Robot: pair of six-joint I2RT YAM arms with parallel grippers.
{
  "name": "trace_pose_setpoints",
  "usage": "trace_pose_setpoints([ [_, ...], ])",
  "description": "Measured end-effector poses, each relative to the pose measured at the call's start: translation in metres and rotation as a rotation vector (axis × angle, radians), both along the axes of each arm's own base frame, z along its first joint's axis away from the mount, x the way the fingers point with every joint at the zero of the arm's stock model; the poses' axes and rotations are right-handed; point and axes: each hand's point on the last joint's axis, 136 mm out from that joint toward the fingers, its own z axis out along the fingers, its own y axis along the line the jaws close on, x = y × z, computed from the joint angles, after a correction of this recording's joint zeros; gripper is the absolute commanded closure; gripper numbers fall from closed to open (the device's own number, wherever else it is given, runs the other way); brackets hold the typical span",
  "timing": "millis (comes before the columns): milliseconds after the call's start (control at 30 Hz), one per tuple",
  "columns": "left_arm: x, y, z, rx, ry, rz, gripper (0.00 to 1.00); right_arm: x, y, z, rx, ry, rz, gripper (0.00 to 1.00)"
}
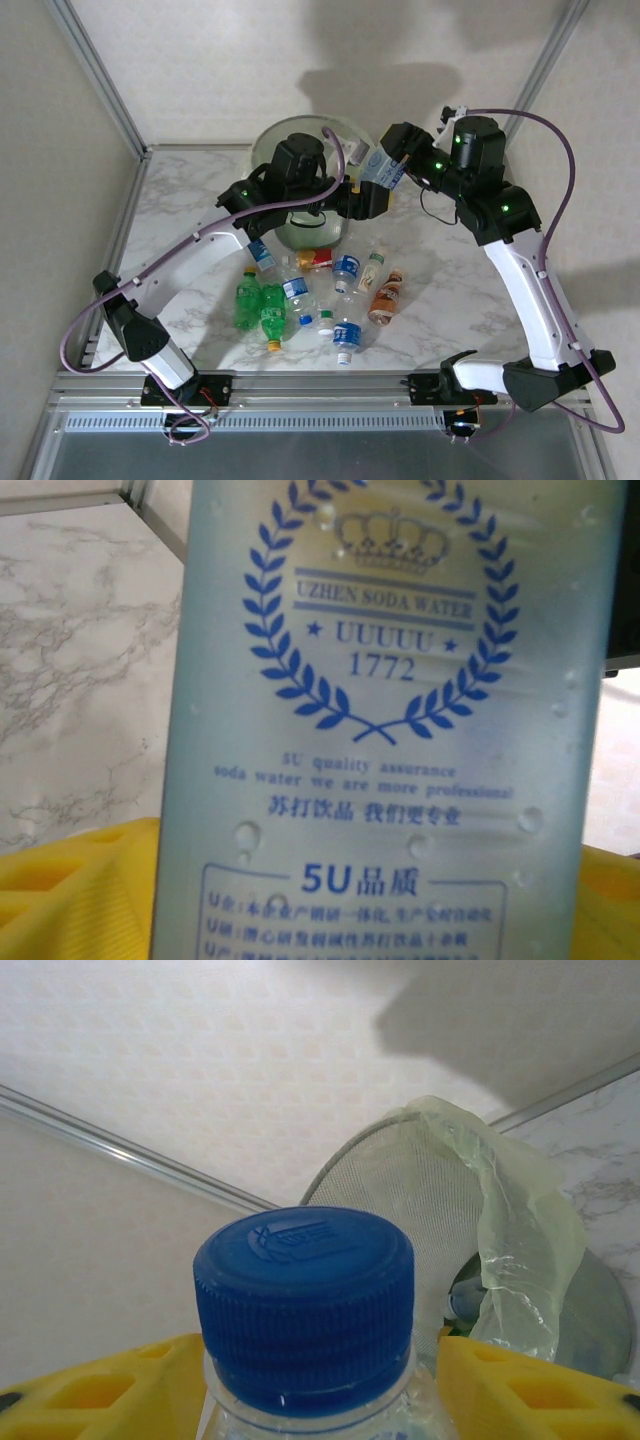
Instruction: Put the plastic bottles in the bin
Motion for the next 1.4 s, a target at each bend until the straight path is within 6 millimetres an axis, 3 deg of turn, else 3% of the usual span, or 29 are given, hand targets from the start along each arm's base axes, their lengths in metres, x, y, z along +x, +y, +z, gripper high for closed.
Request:
trace_pose_setpoints([
  [167, -0.001, 0.000, 0.000, 0.000, -0.001, -0.004, 0.32, 0.000, 0.001, 0.000, 0.001, 0.001, 0.001, 0.38],
  [400, -0.001, -0.001, 0.001, -0.001, -0.003, -0.004, 0.50, 0.002, 0.001, 0.000, 0.016, 0.007, -0.003, 0.33],
  [467, -0.001, -0.001, 0.001, -0.001, -0.003, -0.003, 0.51, 0.002, 0.002, 0.001, 0.018, 0.004, -0.003, 0.32],
  [667, 0.003, 0.001, 0.000, 0.004, -0.009, 0.018, 0.51, 0.003, 0.000, 0.007, 0.020, -0.006, -0.017, 0.09],
  [833, 0.015, 0.008, -0.002, 0.023, -0.024, 0.085, 0.51, 0.003, -0.013, 0.018, -0.008, -0.034, -0.073, 0.06],
  [1000, 0.043, 0.034, -0.004, 0.053, -0.029, 0.202, 0.49, -0.003, -0.026, 0.017, -0.037, -0.029, -0.129, 0.07],
  [1100, 0.073, 0.065, 0.001, 0.072, -0.044, 0.329, 0.49, -0.007, -0.031, 0.011, -0.046, -0.020, -0.145, 0.06],
  [1233, 0.103, 0.105, 0.014, 0.090, -0.073, 0.489, 0.49, -0.010, -0.035, -0.007, -0.065, 0.009, -0.155, 0.06],
  [1400, 0.115, 0.125, 0.018, 0.116, -0.090, 0.577, 0.50, -0.008, -0.039, -0.038, -0.109, 0.082, -0.176, 0.07],
])
